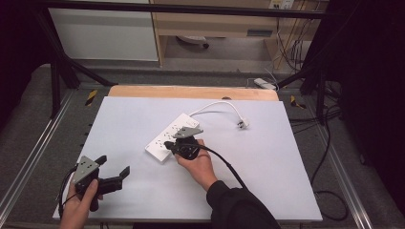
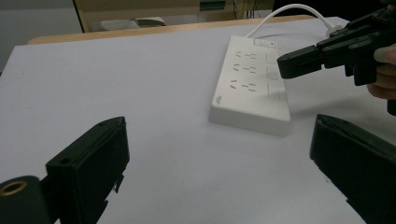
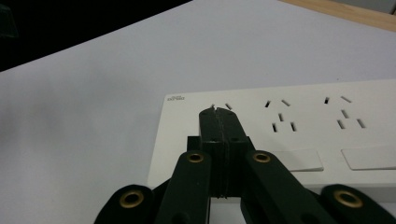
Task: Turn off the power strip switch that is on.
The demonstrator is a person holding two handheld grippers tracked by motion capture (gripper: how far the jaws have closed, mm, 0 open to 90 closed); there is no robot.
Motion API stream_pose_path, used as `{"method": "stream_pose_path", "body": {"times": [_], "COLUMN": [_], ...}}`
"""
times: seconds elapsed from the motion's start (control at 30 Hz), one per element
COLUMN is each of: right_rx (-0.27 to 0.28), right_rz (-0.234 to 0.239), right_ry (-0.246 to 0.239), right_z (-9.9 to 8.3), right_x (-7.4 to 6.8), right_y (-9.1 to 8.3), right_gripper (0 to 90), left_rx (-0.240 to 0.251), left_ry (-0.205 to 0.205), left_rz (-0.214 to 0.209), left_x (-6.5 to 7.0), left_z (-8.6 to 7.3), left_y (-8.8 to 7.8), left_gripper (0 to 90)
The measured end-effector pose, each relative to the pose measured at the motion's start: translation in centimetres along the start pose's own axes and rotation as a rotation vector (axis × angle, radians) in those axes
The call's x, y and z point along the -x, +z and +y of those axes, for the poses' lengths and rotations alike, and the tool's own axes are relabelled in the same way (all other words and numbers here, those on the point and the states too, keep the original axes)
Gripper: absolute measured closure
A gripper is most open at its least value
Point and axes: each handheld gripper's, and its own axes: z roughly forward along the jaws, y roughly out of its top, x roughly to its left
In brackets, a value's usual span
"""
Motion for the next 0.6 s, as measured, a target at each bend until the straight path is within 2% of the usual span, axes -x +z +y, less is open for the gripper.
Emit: {"method": "stream_pose_path", "body": {"times": [0.2, 0.43, 0.5, 0.6], "right_rx": [0.016, 0.023, 0.027, 0.029], "right_rz": [0.003, 0.004, 0.002, -0.009], "right_ry": [0.007, 0.020, 0.024, 0.059], "right_z": [0.5, 0.9, 1.1, 1.4], "right_x": [0.3, 0.7, 0.8, 1.1], "right_y": [-0.5, -1.4, -1.7, -2.1], "right_gripper": [90.0, 79.8, 73.6, 57.5], "left_rx": [0.000, -0.002, -0.003, -0.003], "left_ry": [0.000, 0.004, 0.005, 0.005], "left_rz": [0.001, 0.001, 0.000, 0.003], "left_x": [0.0, 0.0, 0.0, 0.0], "left_z": [0.0, 0.0, 0.0, 0.0], "left_y": [0.0, 0.1, 0.1, 0.1], "left_gripper": [4.5, 4.5, 4.5, 4.5]}}
